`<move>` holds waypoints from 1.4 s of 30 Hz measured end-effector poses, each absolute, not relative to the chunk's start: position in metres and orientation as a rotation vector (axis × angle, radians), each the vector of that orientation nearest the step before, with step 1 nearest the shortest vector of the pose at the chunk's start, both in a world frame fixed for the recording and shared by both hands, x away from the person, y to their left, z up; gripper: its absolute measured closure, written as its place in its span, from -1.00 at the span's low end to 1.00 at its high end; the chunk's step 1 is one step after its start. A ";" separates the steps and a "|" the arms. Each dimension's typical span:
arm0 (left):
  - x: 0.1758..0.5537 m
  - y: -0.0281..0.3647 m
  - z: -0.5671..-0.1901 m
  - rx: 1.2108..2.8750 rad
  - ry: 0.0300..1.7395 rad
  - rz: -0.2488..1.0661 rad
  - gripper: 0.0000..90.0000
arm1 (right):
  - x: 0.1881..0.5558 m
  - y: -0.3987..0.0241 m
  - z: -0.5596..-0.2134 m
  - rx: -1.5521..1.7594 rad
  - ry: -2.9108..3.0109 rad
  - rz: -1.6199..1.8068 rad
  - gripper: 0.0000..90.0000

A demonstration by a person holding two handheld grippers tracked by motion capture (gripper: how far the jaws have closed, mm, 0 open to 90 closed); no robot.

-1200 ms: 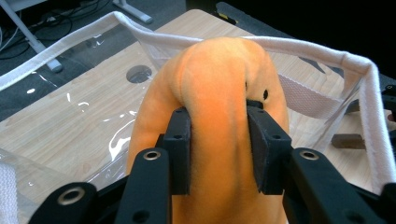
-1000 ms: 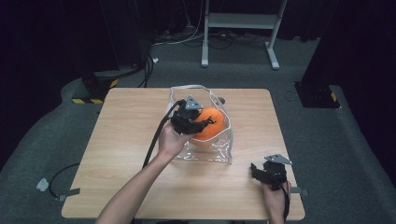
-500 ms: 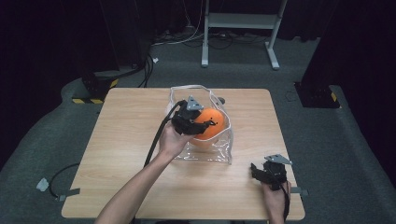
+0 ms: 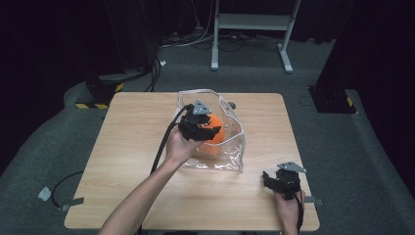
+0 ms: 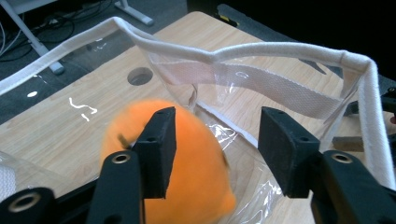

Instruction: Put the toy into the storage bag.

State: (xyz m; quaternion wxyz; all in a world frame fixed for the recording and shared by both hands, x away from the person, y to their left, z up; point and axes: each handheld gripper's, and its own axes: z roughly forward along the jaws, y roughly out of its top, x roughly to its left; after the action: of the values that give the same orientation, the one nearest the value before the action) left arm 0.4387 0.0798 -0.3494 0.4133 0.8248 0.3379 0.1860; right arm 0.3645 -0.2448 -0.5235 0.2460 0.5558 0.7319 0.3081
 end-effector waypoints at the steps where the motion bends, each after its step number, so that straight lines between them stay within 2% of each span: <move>1: 0.439 0.081 -0.349 2.068 0.849 0.470 -0.01 | 0.364 -0.245 -0.524 1.516 1.997 0.841 -0.43; 11: 0.439 0.090 -0.344 2.024 0.868 0.480 -0.11 | 0.365 -0.245 -0.524 1.516 1.997 0.841 -0.43; 22: 0.441 0.106 -0.340 1.956 0.891 0.430 -0.27 | 0.365 -0.245 -0.524 1.516 1.996 0.841 -0.43; 42: 0.439 0.137 -0.333 1.893 0.946 0.448 -0.40 | 0.365 -0.245 -0.524 1.517 1.996 0.841 -0.43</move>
State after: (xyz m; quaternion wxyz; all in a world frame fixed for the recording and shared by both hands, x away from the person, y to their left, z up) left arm 0.4387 0.1372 -0.3330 0.4700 0.7724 0.3862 0.1828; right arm 0.3646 -0.2447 -0.5235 0.2461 0.5561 0.7316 0.3081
